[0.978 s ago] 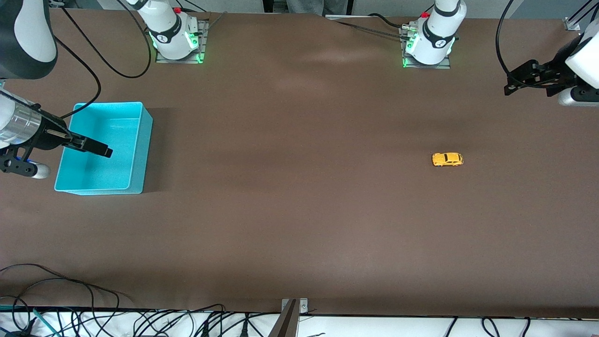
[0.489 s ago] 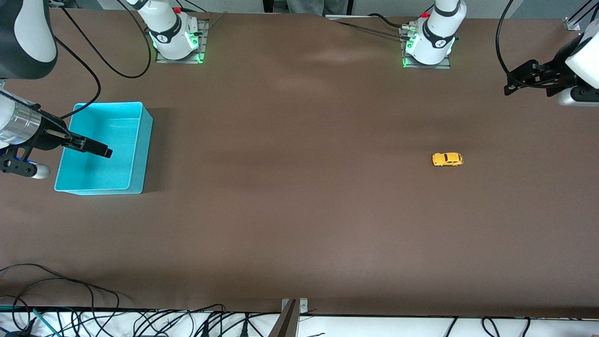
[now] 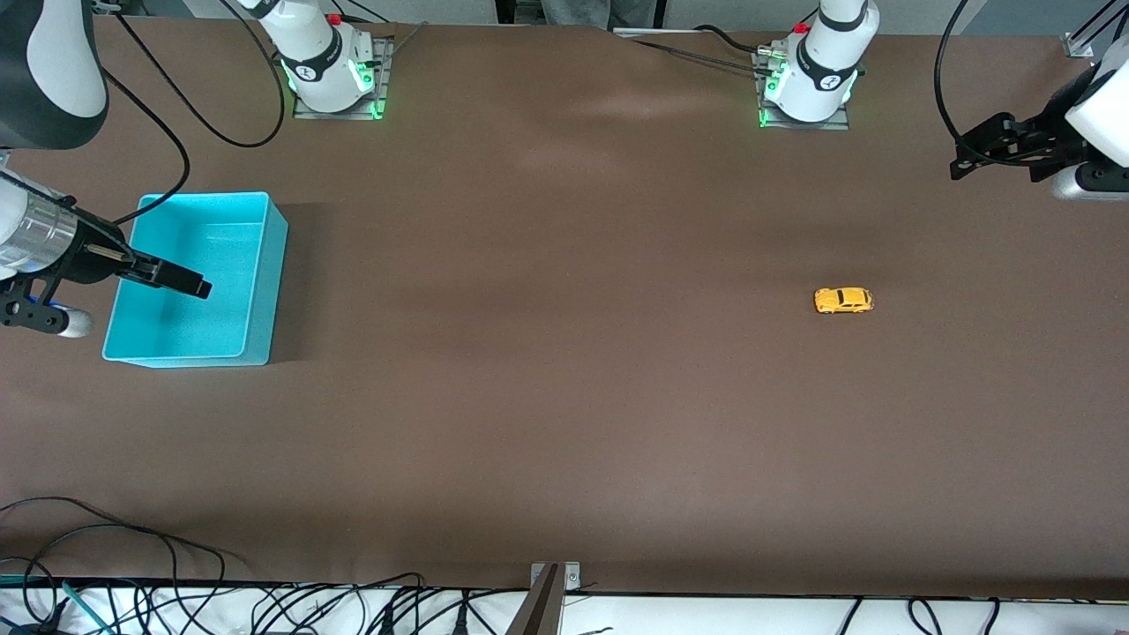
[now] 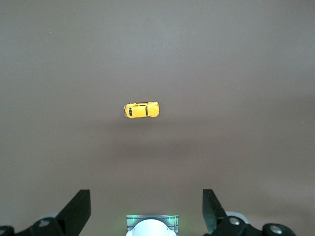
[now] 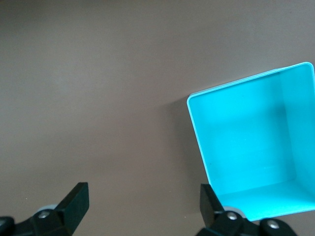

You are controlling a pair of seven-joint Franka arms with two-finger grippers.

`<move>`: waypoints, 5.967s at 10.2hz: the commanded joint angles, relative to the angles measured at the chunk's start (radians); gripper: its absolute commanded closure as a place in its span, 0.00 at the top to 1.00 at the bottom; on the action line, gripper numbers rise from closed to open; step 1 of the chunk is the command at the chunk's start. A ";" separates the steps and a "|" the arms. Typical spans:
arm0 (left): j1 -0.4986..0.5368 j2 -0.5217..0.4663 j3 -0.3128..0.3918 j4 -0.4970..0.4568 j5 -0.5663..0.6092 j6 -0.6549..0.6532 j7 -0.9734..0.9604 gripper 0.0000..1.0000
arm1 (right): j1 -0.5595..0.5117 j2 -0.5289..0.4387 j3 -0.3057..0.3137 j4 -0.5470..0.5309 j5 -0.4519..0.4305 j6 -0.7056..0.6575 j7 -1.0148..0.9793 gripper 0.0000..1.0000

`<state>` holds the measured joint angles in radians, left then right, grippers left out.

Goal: Wind up and store yellow beetle car

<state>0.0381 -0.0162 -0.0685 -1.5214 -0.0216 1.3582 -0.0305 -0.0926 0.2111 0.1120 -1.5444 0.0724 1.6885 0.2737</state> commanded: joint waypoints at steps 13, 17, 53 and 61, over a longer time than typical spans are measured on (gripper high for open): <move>0.000 -0.010 0.001 -0.011 -0.017 0.009 0.008 1.00 | -0.007 0.002 0.006 0.013 0.000 -0.003 -0.001 1.00; 0.000 -0.008 0.001 -0.011 -0.009 0.010 0.008 1.00 | -0.009 0.002 0.006 0.013 -0.002 -0.003 -0.007 1.00; 0.049 0.174 0.073 -0.896 0.068 1.226 1.355 1.00 | 0.001 0.034 0.012 0.001 -0.072 -0.016 0.022 1.00; 0.036 0.315 0.073 -0.892 0.057 1.366 1.638 0.94 | 0.002 0.039 0.012 -0.005 -0.074 0.017 0.012 1.00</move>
<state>0.0759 0.2858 0.0033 -2.4179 0.0315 2.7076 1.5813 -0.0893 0.2456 0.1167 -1.5532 0.0169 1.7004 0.2800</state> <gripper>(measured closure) 0.026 0.000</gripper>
